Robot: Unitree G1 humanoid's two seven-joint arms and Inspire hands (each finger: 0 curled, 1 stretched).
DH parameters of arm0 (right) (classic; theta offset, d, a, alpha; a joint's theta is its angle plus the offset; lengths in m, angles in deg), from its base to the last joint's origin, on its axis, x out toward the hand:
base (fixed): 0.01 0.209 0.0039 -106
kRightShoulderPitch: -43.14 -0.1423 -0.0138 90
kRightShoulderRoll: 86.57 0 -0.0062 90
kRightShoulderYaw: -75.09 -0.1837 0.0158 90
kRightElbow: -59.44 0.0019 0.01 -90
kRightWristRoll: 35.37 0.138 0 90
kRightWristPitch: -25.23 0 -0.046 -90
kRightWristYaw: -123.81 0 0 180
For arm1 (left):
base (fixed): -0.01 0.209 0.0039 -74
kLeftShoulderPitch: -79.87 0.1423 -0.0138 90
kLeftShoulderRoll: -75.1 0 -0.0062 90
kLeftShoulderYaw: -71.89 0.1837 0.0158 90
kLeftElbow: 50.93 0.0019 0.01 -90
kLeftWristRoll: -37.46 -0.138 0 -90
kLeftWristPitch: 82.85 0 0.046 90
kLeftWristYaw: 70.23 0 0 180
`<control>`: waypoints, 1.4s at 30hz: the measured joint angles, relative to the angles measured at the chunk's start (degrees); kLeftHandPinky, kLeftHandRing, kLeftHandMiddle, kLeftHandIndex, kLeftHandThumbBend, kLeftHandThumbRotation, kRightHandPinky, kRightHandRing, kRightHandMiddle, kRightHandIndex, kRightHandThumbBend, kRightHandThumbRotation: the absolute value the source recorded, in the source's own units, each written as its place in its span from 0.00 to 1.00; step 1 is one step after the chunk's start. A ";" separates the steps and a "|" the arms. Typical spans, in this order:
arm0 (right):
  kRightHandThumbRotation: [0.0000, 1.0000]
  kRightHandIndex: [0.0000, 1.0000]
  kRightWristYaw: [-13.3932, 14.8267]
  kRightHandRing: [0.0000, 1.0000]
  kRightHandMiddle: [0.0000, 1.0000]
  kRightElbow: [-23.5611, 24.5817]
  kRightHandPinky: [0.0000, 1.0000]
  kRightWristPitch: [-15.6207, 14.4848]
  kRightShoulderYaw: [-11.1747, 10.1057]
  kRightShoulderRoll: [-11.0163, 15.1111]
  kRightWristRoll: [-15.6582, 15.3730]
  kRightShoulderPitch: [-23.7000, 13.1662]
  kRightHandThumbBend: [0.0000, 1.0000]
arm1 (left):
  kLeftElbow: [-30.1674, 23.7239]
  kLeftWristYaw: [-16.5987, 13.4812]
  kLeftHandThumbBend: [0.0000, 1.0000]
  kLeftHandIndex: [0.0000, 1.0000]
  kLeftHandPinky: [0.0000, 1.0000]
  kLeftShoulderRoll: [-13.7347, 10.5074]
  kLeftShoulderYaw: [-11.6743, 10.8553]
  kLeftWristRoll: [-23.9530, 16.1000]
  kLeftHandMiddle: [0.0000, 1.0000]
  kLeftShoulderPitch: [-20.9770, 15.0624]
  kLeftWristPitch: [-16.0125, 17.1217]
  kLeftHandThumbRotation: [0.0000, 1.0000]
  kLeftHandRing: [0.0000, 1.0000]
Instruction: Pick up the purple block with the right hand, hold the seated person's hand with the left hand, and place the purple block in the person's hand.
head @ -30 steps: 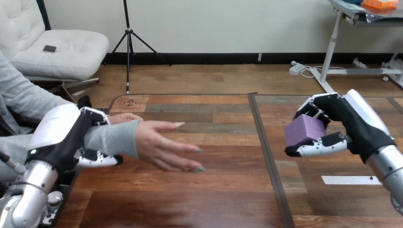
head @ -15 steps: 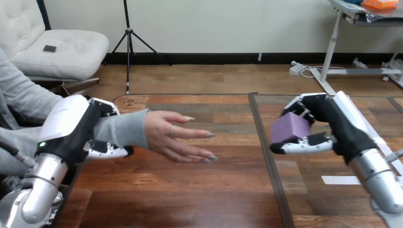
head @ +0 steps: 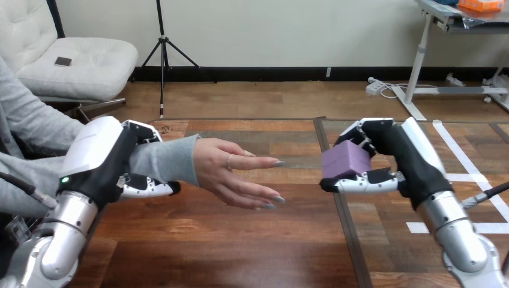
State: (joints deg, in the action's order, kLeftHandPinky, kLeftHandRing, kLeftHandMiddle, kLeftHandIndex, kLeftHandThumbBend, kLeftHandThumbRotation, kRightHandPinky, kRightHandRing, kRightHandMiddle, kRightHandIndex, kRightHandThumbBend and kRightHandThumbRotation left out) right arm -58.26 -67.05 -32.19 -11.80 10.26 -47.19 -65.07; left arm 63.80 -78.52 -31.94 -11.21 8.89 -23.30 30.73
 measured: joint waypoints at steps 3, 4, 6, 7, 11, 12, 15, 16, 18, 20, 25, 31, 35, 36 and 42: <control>0.00 0.43 0.51 0.37 0.41 0.02 0.34 0.00 0.00 -0.91 -0.03 0.00 0.84 | 0.00 -0.03 0.71 0.32 0.17 0.40 0.01 -0.43 0.29 -0.09 0.00 0.00 0.22; 0.00 0.43 0.61 0.36 0.41 0.03 0.34 0.00 0.01 -1.21 -0.04 0.00 0.85 | 0.00 -0.03 0.71 0.32 0.17 0.53 0.02 -0.61 0.29 -0.12 0.00 0.00 0.22; 0.00 0.43 0.75 0.36 0.41 0.04 0.34 0.00 0.01 -1.79 -0.05 0.00 0.85 | 0.00 -0.07 0.71 0.32 0.17 0.80 0.02 -1.02 0.29 -0.20 0.00 0.00 0.22; 0.00 0.42 0.82 0.36 0.41 0.04 0.34 0.00 0.01 -2.08 -0.06 0.00 0.85 | 0.00 -0.10 0.71 0.32 0.16 0.93 0.02 -1.15 0.29 -0.23 0.00 0.00 0.22; 0.00 0.42 0.97 0.36 0.41 0.05 0.34 0.00 0.09 -3.04 -0.14 0.00 0.85 | 0.00 -0.18 0.70 0.31 0.16 1.57 0.02 -1.31 0.29 -0.38 0.01 0.00 0.22; 0.00 0.42 0.98 0.36 0.41 0.08 0.34 0.00 0.16 -3.21 -0.27 0.00 0.85 | 0.00 -0.21 0.70 0.31 0.16 1.72 0.02 -1.31 0.29 -0.42 0.02 0.00 0.22; 0.00 0.42 1.10 0.36 0.41 0.29 0.34 -0.07 0.44 -3.63 -0.88 0.00 0.85 | 0.01 -0.38 0.69 0.31 0.16 2.07 0.02 -1.31 0.28 -0.51 0.08 0.00 0.22; 0.00 0.42 1.24 0.36 0.41 0.39 0.34 -0.13 0.51 -3.77 -1.22 0.00 0.85 | 0.02 -0.46 0.69 0.31 0.16 2.15 0.02 -1.31 0.28 -0.53 0.14 0.00 0.22; 0.00 0.42 1.55 0.36 0.40 0.64 0.34 -0.37 0.62 -4.16 -1.83 0.00 0.85 | 0.06 -0.58 0.69 0.31 0.16 2.31 0.02 -1.31 0.28 -0.61 0.35 0.00 0.21; 0.00 0.42 1.78 0.36 0.40 0.88 0.34 -0.66 0.65 -4.59 -2.17 0.00 0.85 | 0.11 -0.68 0.69 0.31 0.16 2.44 0.02 -1.30 0.28 -0.70 0.62 0.00 0.21; 0.00 0.42 2.36 0.35 0.40 1.62 0.34 -1.16 0.99 -5.35 -2.87 0.00 0.84 | 0.26 -0.84 0.69 0.31 0.16 2.78 0.02 -1.28 0.28 -0.96 1.31 0.00 0.21; 0.00 0.42 2.41 0.35 0.40 2.82 0.33 -1.75 1.25 -6.17 -2.92 0.00 0.84 | 0.58 -0.96 0.70 0.31 0.16 3.14 0.02 -1.25 0.28 -1.26 2.43 0.00 0.21; 0.00 0.42 2.42 0.34 0.39 3.43 0.33 -1.95 1.25 -6.98 -2.78 0.00 0.84 | 0.75 -1.13 0.70 0.32 0.16 3.45 0.02 -1.25 0.28 -1.39 2.88 0.00 0.22; 0.00 0.42 2.42 0.34 0.39 3.59 0.33 -2.02 1.29 -7.16 -2.77 0.00 0.84 | 0.77 -1.15 0.70 0.32 0.16 3.57 0.02 -1.25 0.28 -1.43 2.92 0.00 0.22; 0.00 0.43 2.33 0.34 0.40 4.49 0.33 -2.48 1.47 -8.02 -2.64 0.00 0.84 | 0.86 -1.17 0.70 0.32 0.17 4.11 0.02 -1.25 0.28 -1.52 3.16 0.00 0.22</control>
State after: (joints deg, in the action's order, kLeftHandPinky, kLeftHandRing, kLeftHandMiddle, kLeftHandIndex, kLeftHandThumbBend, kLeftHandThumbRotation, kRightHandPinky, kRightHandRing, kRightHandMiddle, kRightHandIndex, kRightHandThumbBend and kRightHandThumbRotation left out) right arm -55.93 -62.56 -34.66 -10.33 2.24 -49.83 -65.08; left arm 64.66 -79.70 -27.83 -11.19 7.64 -24.82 33.89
